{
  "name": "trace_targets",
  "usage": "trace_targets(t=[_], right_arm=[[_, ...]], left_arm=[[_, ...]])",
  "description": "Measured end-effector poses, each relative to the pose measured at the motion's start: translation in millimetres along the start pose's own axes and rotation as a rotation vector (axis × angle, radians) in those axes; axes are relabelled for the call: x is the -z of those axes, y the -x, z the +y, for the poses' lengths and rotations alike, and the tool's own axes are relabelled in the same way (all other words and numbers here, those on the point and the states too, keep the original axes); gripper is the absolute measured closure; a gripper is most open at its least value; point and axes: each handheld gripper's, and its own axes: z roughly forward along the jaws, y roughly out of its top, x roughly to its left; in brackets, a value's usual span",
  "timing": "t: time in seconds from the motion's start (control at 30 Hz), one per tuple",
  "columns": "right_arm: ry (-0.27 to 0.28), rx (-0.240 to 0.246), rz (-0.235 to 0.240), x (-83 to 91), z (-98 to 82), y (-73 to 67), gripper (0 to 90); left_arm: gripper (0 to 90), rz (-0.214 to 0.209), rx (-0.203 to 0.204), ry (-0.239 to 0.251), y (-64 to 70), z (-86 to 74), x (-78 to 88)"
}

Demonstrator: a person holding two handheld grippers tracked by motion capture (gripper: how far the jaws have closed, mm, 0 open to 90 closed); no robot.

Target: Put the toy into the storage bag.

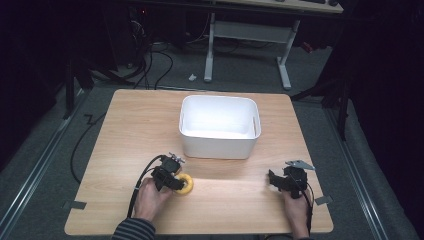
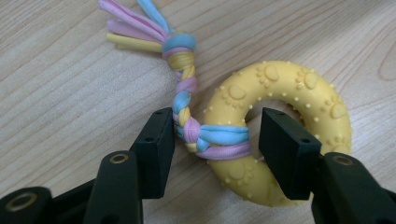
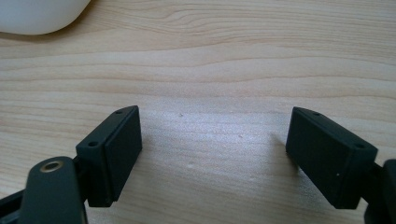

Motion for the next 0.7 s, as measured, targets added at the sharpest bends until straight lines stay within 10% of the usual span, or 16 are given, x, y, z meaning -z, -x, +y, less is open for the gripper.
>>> trace_targets(t=[0.7], right_arm=[[-0.001,0.000,0.001,0.0,-0.1,-0.5,18.3]], left_arm=[[61.1,-0.057,0.013,0.032,-4.6,-5.4,7.4]])
